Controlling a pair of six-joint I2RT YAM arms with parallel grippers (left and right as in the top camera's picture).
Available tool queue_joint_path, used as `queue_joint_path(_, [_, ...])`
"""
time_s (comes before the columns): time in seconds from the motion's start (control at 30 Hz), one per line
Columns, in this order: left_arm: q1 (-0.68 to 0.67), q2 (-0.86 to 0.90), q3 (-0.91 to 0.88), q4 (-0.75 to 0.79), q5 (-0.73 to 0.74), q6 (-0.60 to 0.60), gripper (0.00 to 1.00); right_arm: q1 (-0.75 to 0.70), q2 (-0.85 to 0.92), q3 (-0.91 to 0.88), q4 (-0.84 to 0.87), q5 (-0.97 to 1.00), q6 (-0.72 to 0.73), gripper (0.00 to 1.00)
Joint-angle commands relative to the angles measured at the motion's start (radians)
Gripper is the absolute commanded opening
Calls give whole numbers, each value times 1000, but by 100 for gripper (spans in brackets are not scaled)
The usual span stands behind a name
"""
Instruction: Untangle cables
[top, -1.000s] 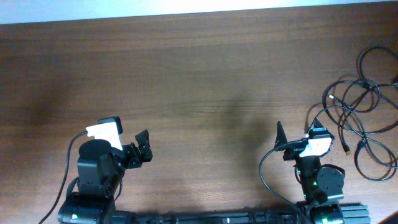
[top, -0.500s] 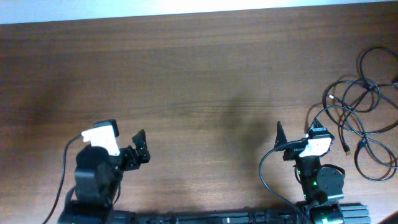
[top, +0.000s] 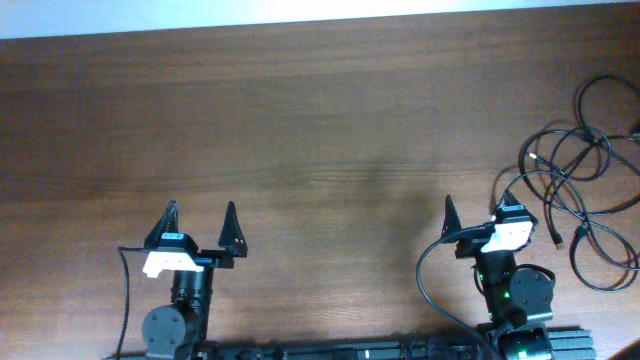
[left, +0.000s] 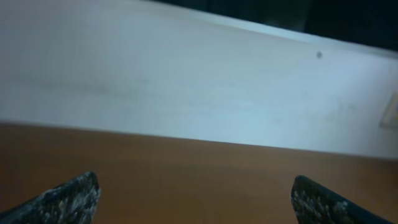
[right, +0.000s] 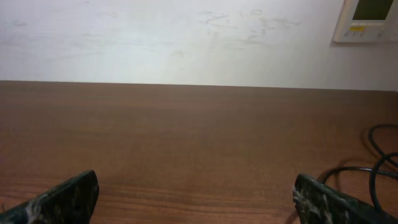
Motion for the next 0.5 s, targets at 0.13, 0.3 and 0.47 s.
queue_joint_path(0.13, [-2, -10, -6, -126, 67, 271, 99, -6, -7, -5, -8, -5, 0, 98])
queue_joint_path(0.3, [19, -10, -6, -225, 68, 266, 99, -6, -7, -5, -8, -5, 0, 99])
queue_joint_path(0.47, [42, -10, -6, -224, 67, 267, 99, -6, -7, -5, -8, -5, 0, 99])
